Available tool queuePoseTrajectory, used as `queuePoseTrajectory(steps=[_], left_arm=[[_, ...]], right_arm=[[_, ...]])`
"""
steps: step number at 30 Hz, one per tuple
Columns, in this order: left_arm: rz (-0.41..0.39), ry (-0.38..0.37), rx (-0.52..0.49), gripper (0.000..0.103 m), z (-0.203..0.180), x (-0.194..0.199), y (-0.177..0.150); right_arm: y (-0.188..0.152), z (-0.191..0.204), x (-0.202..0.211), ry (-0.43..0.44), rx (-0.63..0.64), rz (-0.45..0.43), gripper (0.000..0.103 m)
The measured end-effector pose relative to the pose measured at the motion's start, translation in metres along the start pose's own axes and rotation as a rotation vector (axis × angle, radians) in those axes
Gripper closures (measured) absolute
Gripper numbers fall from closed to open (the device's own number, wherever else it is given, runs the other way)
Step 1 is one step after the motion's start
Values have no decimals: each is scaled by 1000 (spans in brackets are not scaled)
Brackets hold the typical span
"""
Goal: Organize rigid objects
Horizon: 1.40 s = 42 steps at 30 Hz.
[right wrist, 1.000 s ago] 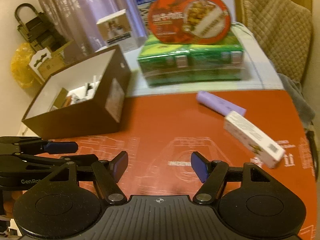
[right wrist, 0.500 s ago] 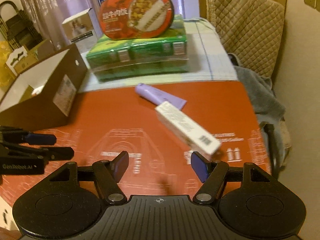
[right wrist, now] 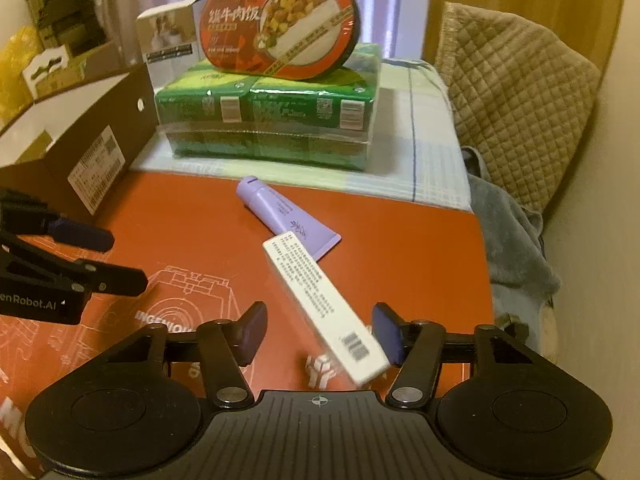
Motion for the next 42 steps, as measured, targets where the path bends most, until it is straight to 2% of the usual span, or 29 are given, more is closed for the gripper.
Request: queuePoseTrajectory(steps=[13,15,17,18,23,30,36,39,42], left_arm=[[-1,-24,-112,51,0,-34,30],[-4,-28,-133,51,0,-39,35],[-7,-31,-154,51,0,-43,40],[-8,-34,-163,51,0,-44,42],[-8,-51,-206,51,0,-56,54],[12,-92,-245,51,-7,-77,69],[65,-125,-165,51,-16,-93,79],[90,-92,-136,52,-17,-101,80],[102,-87,-107,60,-14,-106,81]], right_arm=[[10,5,-47,13,147,81,53],[9,5,-51,19,162,94,70],[7,4,-52,27,159,102,76],[6,2,-52,34,151,103,80],[2,-14,-44,34,51,103,81],[1,-52,-37,-64,-162,83,81],[8,-65,-38,-102,-248,71,81],[9,-67,-37,-104,-258,66,81],[9,-67,-39,-104,-267,62,81]])
Point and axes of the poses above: each gripper's, at about its wrist camera, not at the fingertips, and x roughly against the way its jaws point, z to its left, y to its top, the point moved 4 cm from there along -x, roughly the way its jaws point, and after that the axes turned 6 degrees about -x, right-handed, at the moved point
